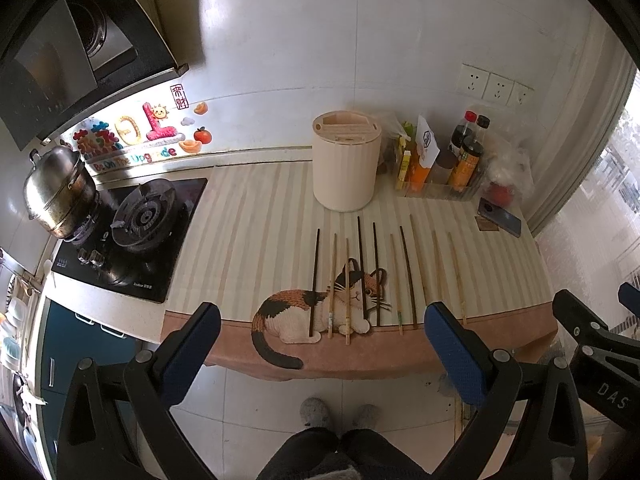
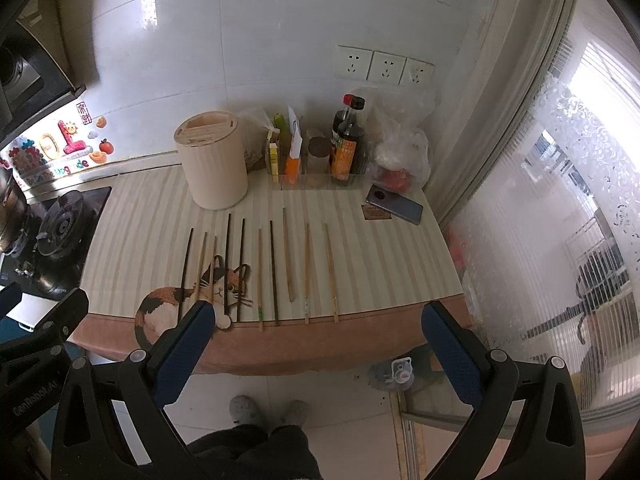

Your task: Organize utensils

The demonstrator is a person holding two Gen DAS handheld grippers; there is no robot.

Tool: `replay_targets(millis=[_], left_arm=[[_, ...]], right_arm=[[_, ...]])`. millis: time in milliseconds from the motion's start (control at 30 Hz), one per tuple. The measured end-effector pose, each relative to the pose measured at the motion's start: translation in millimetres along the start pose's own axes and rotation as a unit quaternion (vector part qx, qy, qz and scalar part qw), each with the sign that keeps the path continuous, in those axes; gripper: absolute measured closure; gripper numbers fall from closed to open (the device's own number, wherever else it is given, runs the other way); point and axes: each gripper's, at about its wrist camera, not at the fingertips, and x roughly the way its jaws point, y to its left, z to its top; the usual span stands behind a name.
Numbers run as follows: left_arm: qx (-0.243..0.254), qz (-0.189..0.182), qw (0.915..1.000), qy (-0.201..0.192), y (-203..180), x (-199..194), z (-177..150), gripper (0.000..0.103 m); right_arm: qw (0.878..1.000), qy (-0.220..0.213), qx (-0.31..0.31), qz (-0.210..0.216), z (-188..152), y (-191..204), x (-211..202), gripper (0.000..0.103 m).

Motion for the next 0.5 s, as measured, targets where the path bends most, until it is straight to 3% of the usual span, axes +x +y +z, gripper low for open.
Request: replay_targets(millis=[500], left_arm=[[0.001,0.001,1.0,-0.002,-1.9,-3.0,4.4,0.0]], right_arm=[[1.0,-0.007,0.001,0.0,-0.4,-1.1,-4.9,0.0]])
